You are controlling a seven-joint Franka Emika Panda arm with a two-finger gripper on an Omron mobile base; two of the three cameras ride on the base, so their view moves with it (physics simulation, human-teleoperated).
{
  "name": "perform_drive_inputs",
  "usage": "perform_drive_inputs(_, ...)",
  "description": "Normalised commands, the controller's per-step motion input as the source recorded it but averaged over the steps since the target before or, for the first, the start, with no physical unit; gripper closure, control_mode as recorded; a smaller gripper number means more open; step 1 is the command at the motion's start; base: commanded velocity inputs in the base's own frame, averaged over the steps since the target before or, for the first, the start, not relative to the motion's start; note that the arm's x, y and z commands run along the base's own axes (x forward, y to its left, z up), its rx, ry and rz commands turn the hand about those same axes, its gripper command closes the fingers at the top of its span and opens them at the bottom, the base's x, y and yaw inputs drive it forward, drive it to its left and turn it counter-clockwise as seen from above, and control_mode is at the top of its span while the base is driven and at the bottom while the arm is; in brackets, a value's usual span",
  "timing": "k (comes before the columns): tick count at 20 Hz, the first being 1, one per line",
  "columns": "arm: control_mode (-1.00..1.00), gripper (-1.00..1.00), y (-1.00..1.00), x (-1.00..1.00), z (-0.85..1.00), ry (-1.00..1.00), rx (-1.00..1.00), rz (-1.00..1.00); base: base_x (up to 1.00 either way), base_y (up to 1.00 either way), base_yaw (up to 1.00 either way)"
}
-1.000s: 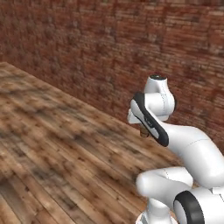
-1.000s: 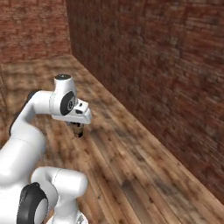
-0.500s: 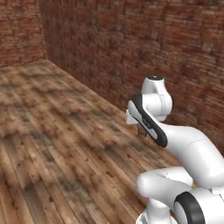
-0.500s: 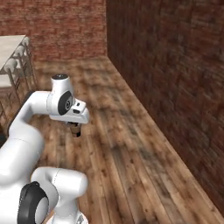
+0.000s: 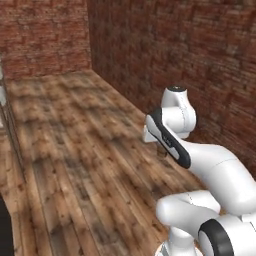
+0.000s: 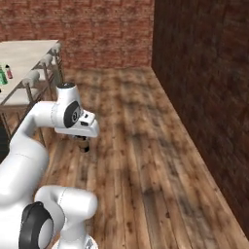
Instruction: Move the drinks to the dining counter.
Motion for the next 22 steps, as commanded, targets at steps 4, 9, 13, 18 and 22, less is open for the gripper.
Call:
perform_drive_inputs(4, 1.0, 1.0, 0.0, 0.0, 0.0, 0.0, 0.0, 0.0, 1.0, -0.33, 0.18)
perform_drive_inputs(9, 1.0, 1.0, 0.0, 0.0, 0.0, 0.0, 0.0, 0.0, 1.0, -0.46, 0.13)
perform_drive_inputs(13, 1.0, 1.0, 0.0, 0.0, 0.0, 0.0, 0.0, 0.0, 1.0, -0.52, 0.11)
perform_drive_inputs(18, 1.0, 1.0, 0.0, 0.0, 0.0, 0.0, 0.0, 0.0, 1.0, -0.26, 0.14)
perform_drive_inputs(22, 1.0, 1.0, 0.0, 0.0, 0.0, 0.0, 0.0, 0.0, 1.0, -0.03, 0.27)
